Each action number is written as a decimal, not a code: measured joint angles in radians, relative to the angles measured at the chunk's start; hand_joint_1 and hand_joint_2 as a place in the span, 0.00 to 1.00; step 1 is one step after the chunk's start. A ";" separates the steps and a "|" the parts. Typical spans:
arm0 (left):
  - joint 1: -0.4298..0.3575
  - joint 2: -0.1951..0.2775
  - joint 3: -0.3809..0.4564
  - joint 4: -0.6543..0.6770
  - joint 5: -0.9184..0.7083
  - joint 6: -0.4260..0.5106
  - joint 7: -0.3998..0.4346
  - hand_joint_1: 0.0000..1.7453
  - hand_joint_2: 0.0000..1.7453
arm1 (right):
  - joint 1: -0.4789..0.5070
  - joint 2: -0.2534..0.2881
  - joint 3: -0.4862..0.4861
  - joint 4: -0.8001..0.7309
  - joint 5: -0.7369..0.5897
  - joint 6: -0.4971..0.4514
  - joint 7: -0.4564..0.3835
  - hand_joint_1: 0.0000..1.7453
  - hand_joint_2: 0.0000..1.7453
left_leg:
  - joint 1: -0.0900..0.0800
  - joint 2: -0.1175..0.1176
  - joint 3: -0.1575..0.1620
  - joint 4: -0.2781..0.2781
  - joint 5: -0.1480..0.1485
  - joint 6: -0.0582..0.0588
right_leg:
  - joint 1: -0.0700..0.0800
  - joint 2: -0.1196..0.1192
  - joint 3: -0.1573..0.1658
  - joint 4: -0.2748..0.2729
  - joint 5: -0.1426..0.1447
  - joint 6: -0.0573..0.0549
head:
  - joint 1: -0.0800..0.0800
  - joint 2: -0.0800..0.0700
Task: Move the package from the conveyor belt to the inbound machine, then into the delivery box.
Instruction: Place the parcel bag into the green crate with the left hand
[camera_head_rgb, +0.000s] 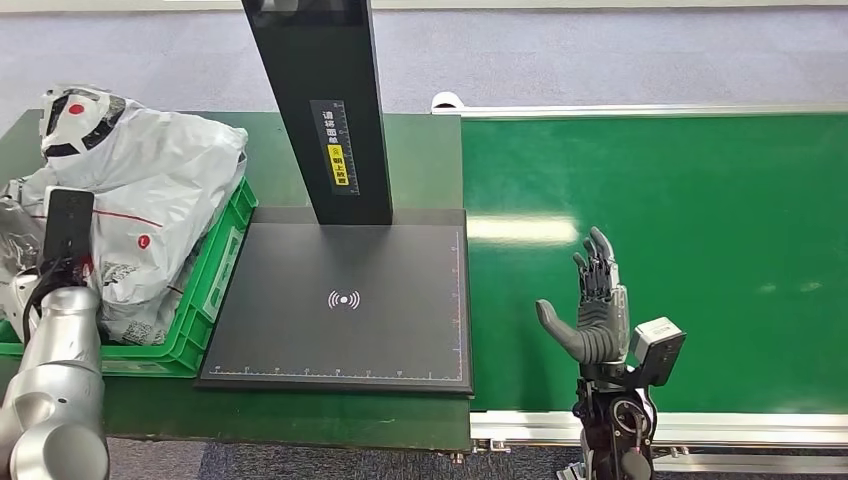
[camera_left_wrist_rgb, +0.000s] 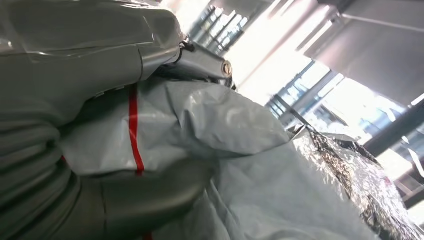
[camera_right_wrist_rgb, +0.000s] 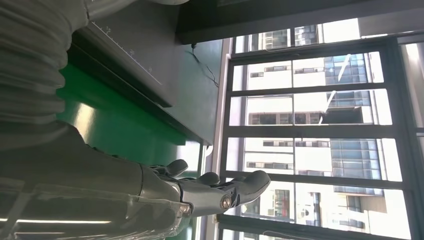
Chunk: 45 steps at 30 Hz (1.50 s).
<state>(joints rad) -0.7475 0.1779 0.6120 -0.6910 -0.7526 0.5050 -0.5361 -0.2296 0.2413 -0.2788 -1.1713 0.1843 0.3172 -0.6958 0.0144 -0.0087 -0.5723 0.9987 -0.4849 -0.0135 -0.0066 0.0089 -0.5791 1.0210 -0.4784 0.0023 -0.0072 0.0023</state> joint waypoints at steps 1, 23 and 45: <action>0.002 -0.006 0.001 -0.008 0.017 -0.018 -0.010 0.00 1.00 | 0.000 0.001 -0.002 0.001 0.001 -0.002 0.000 0.00 1.00 | 0.000 0.000 0.000 0.000 0.000 0.000 | 0.000 0.000 0.000 0.000 0.000 0.000 | 0.000 0.000; 0.088 -0.103 0.039 -0.293 0.542 -0.294 -0.154 0.00 1.00 | 0.003 0.006 -0.036 0.017 -0.021 -0.036 0.000 0.00 1.00 | 0.000 0.001 0.000 0.000 0.000 0.000 | 0.000 0.000 0.000 0.000 0.000 0.000 | 0.000 0.000; 0.462 -0.456 0.014 -1.210 0.927 -0.635 -0.165 0.00 1.00 | 0.029 0.010 -0.061 0.019 -0.036 -0.048 0.000 0.00 1.00 | 0.000 0.003 -0.001 0.000 -0.003 0.001 | 0.000 0.002 -0.001 -0.002 -0.001 0.000 | 0.000 0.000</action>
<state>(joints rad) -0.2854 -0.2785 0.6262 -1.9008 0.1748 -0.1300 -0.7015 -0.2008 0.2509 -0.3397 -1.1524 0.1484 0.2695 -0.6957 0.0139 -0.0060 -0.5731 0.9986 -0.4875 -0.0122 -0.0069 0.0106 -0.5804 1.0193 -0.4790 0.0027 -0.0074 0.0023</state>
